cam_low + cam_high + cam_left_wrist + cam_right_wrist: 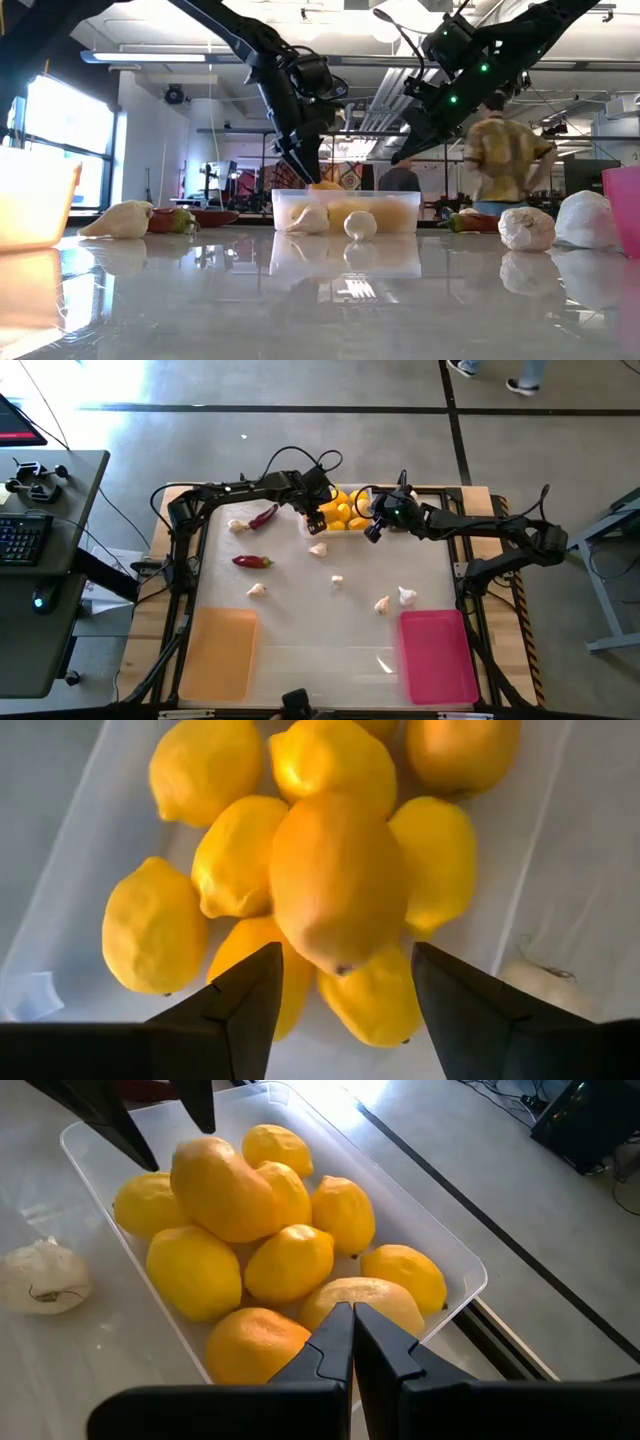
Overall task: Sort produce into baskets
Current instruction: Put the top right garlic into the pink bin
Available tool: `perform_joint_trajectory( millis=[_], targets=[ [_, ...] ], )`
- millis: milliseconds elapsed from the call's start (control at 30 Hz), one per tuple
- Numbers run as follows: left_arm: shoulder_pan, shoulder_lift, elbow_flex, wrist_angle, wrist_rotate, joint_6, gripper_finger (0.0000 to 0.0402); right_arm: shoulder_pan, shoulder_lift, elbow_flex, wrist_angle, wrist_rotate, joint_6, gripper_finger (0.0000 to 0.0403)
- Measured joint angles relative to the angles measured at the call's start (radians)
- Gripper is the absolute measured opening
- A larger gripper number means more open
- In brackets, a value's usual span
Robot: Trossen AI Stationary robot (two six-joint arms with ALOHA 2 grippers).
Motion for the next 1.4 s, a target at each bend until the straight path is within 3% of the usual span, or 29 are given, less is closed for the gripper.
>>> perform_joint_trajectory(
  millis=[267,600,900,1267,1400],
  targets=[
    [-0.001,0.0,-0.045,0.1,-0.023,0.03,0.0194,0.0,0.0,0.0,-0.004,0.0,0.002,0.0],
    [-0.026,0.0,-0.164,0.433,-0.017,0.091,0.0089,0.0,0.0,0.0,-0.003,0.0,0.002,0.0],
    [0.018,-0.002,-0.212,0.491,-0.01,0.076,0.001,0.0,0.0,0.0,-0.003,0.0,0.008,0.0],
    [-0.016,-0.039,-0.254,0.6,-0.011,0.097,0.0005,0.0,0.001,0.0,0.0,0.0,0.009,0.0],
    [-0.038,-0.06,-0.252,0.66,0.06,0.11,0.0005,0.01,0.001,0.0,0.007,0.003,0.001,0.0]
  ],
)
